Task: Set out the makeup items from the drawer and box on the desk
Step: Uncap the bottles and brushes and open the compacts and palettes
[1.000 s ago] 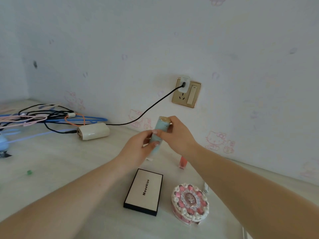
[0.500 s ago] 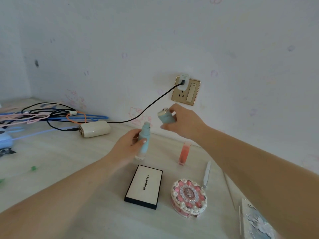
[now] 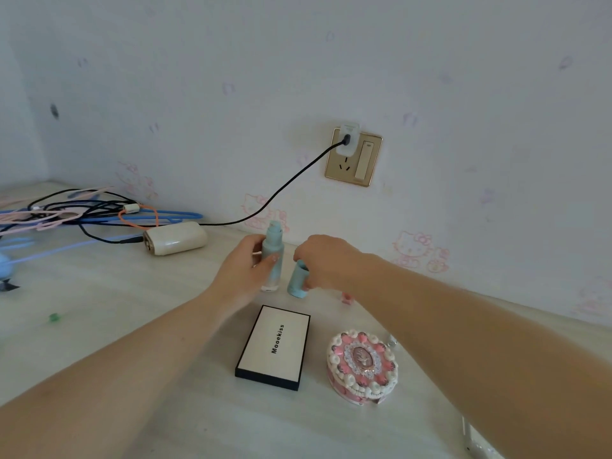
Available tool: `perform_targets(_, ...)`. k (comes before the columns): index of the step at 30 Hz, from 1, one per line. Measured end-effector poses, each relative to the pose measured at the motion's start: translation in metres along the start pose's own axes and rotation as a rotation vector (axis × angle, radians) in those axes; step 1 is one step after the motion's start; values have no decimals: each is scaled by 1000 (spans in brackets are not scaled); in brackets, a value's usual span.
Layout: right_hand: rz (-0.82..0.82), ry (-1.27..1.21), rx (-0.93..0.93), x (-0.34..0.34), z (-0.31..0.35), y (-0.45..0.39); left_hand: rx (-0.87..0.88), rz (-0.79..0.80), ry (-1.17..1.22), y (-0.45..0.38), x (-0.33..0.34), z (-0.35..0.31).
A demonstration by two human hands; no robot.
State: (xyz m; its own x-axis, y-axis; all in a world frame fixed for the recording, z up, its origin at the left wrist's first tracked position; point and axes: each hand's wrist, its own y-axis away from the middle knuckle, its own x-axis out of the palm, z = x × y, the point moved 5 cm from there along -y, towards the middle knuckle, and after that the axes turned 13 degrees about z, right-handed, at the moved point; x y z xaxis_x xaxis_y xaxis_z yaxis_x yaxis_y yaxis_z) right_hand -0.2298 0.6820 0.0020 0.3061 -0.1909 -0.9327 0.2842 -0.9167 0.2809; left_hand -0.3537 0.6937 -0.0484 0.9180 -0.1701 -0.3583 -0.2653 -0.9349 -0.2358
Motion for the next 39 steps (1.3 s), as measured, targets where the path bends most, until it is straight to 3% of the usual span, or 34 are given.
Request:
perform_targets(11,-77,-73,19,7,1,5,-46,-39,90,-2,4,7)
perform_targets(14,-153,-146,42,-9,-17,29,23,-201,135,13,-5,-8)
perform_targets(17,-394,-235,71,-27,-49,57,191,-403,160,38,-19,-41)
perform_targets(20,-484,-379,156,-24,-81,75,282,-271,221,49,-3,-69)
perform_targets(23,-387,-489,189,-6,-98,76,218,9,193,48,38,-79)
perform_targets(26,-280,-542,138,14,-99,69,113,167,54,42,72,-79)
perform_targets(32,-206,-744,80,47,-90,53,-79,236,-2,23,110,-64)
perform_targets(36,-296,-809,96,59,-93,49,-121,218,-69,12,121,-56)
perform_targets(39,-342,-972,58,57,-102,59,-95,211,-267,11,122,-64)
